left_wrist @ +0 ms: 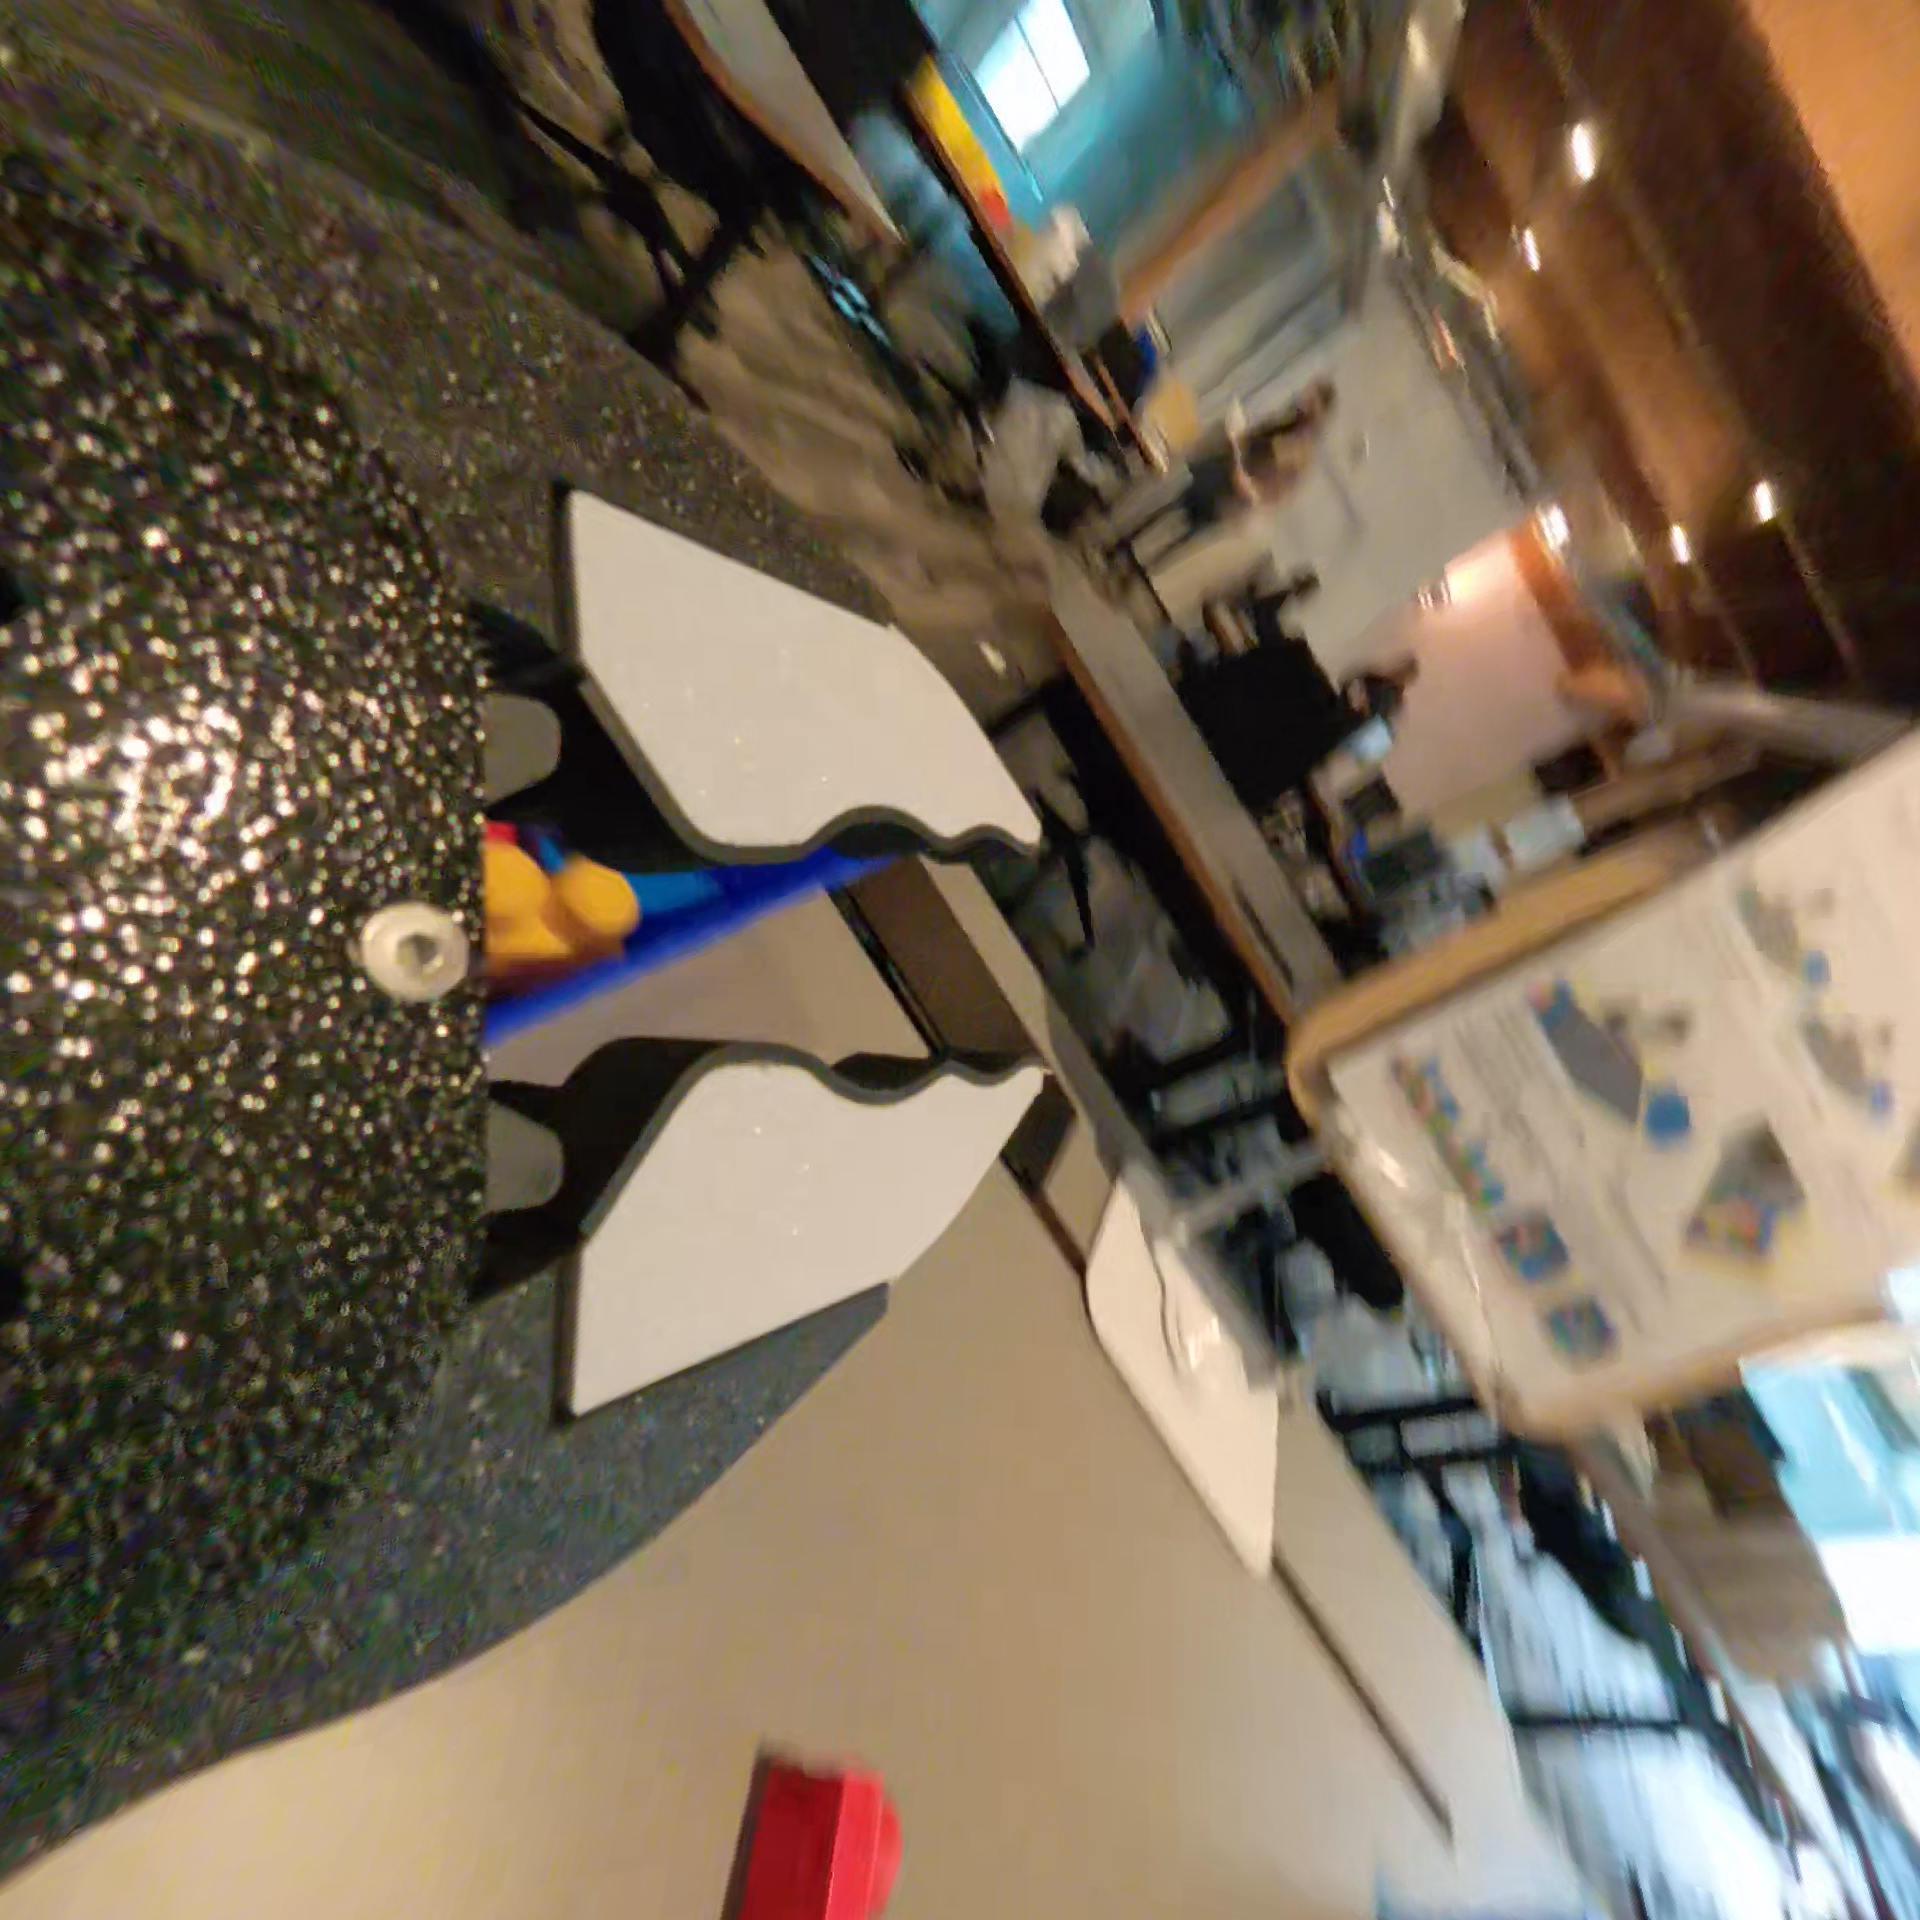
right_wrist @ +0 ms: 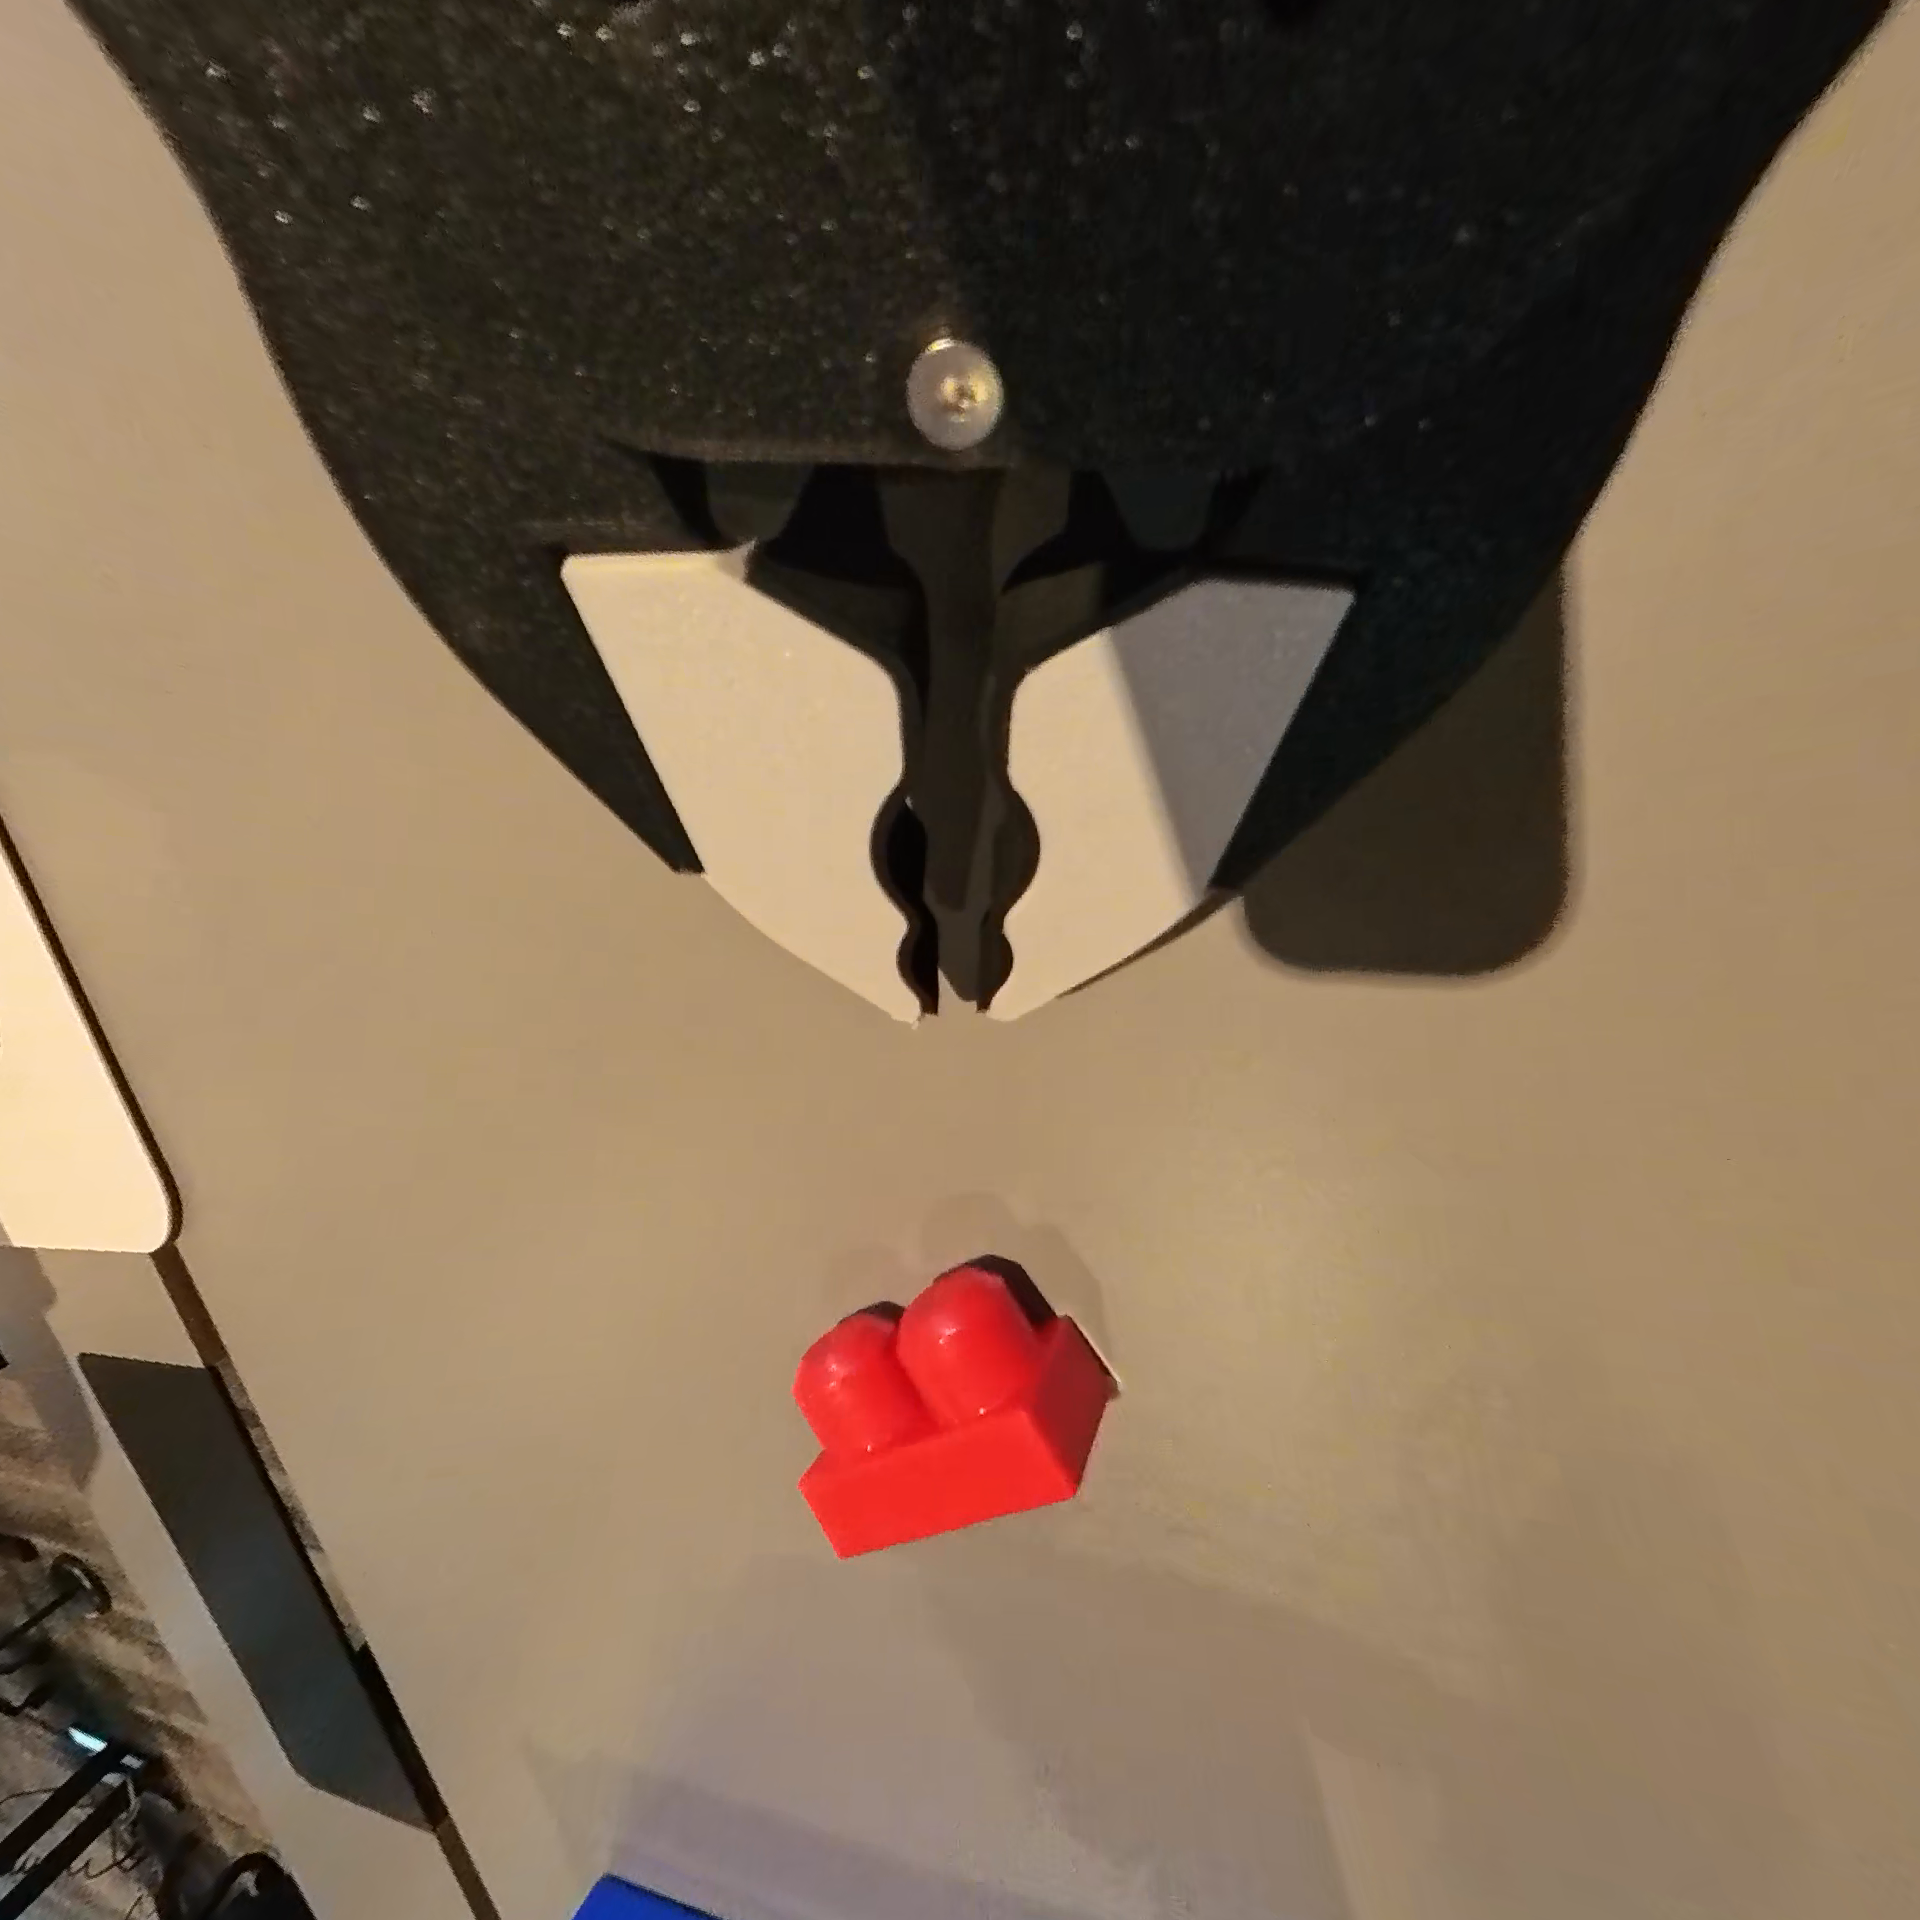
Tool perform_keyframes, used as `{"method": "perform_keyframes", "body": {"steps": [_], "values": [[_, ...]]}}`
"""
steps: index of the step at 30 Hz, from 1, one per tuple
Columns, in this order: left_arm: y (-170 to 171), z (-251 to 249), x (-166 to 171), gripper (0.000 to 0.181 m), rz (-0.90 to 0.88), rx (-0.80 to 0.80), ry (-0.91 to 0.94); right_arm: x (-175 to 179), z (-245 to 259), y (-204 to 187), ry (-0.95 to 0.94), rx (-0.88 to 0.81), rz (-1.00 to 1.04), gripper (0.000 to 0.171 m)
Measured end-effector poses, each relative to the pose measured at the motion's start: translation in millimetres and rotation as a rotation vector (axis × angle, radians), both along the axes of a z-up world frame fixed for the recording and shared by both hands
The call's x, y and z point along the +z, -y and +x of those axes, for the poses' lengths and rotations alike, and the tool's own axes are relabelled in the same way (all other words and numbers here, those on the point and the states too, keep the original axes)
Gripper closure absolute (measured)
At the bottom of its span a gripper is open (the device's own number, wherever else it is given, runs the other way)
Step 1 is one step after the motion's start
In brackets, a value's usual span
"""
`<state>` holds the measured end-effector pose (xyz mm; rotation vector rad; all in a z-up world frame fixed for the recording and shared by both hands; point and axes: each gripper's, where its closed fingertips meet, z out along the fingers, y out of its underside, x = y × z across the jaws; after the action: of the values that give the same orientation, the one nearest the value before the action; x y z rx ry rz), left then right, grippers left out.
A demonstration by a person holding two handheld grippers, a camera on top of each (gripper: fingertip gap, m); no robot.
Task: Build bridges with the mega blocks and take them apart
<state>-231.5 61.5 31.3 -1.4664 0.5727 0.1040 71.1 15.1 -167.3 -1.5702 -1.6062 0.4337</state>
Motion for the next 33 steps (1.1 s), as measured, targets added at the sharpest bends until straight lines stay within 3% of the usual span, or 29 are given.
{"method": "perform_keyframes", "body": {"steps": [1,4,7,15,25,30,33], "values": [[2.9,-20.0,2.0,0.148,-0.001,0.056,0.013,-0.3,0.0,0.0,0.002,0.000,0.001,0.164],[4.5,-68.1,-14.1,0.148,-0.100,0.176,0.053,-0.9,-0.2,-0.3,0.007,-0.001,0.003,0.164],[-3.8,-103.3,-60.7,0.148,-0.349,0.279,0.127,-1.8,-0.4,-0.7,0.015,-0.002,0.005,0.164],[-17.1,-99.1,-136.5,0.148,-0.696,0.276,0.130,-2.8,-0.7,-0.5,0.023,-0.001,0.016,0.164],[-27.0,-99.7,-171.6,0.154,-0.817,0.345,-0.036,-2.5,-0.7,1.0,0.025,0.004,0.038,0.166],[-28.3,-97.4,-164.3,0.157,-0.758,0.337,-0.051,-2.5,-0.7,1.4,0.026,0.005,0.043,0.167],[-32.0,-98.2,-136.2,0.158,-0.601,0.350,0.035,-2.4,-0.6,1.7,0.026,0.006,0.046,0.167]]}}
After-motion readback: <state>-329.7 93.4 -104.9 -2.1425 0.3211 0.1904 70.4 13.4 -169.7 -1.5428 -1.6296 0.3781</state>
